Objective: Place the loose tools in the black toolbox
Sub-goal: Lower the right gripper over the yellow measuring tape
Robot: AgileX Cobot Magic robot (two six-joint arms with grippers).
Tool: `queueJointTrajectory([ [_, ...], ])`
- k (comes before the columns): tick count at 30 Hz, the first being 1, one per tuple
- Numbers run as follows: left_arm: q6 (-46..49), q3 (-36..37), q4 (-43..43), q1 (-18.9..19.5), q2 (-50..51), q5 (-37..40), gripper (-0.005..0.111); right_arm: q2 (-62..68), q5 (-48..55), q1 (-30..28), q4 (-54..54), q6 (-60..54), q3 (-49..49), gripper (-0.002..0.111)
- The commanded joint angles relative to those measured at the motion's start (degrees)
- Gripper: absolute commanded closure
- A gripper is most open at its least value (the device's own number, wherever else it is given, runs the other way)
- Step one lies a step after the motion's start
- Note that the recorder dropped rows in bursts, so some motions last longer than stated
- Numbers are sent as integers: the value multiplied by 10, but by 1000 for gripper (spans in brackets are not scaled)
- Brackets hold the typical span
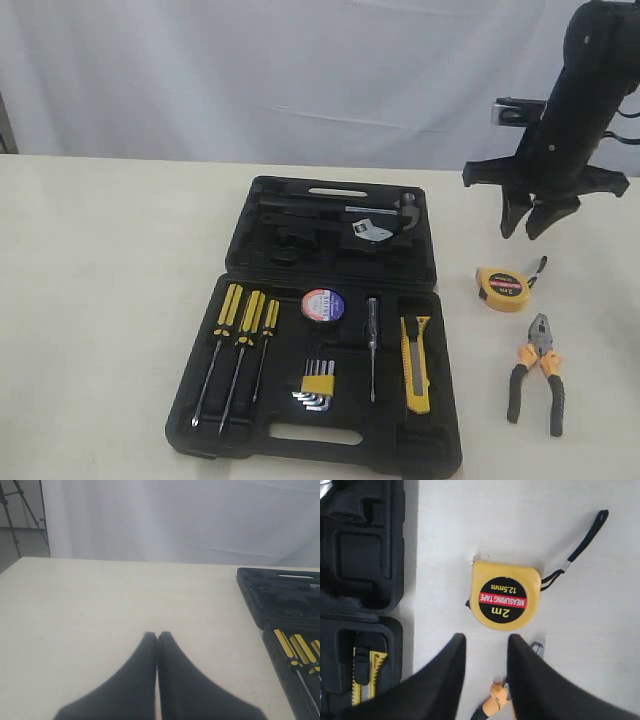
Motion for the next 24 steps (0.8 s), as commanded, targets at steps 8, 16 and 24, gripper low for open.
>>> queueJointTrajectory([
  [8, -1, 1, -1, -1, -2, 0, 107, -2, 2, -2, -8, 26, -4, 43],
  [16, -1, 1, -1, -1, -2, 0, 107, 11, 2, -2, -18, 37, -4, 41],
  [24, -1, 1, -1, -1, -2, 0, 107, 57, 2, -2, -18, 39, -4, 31],
])
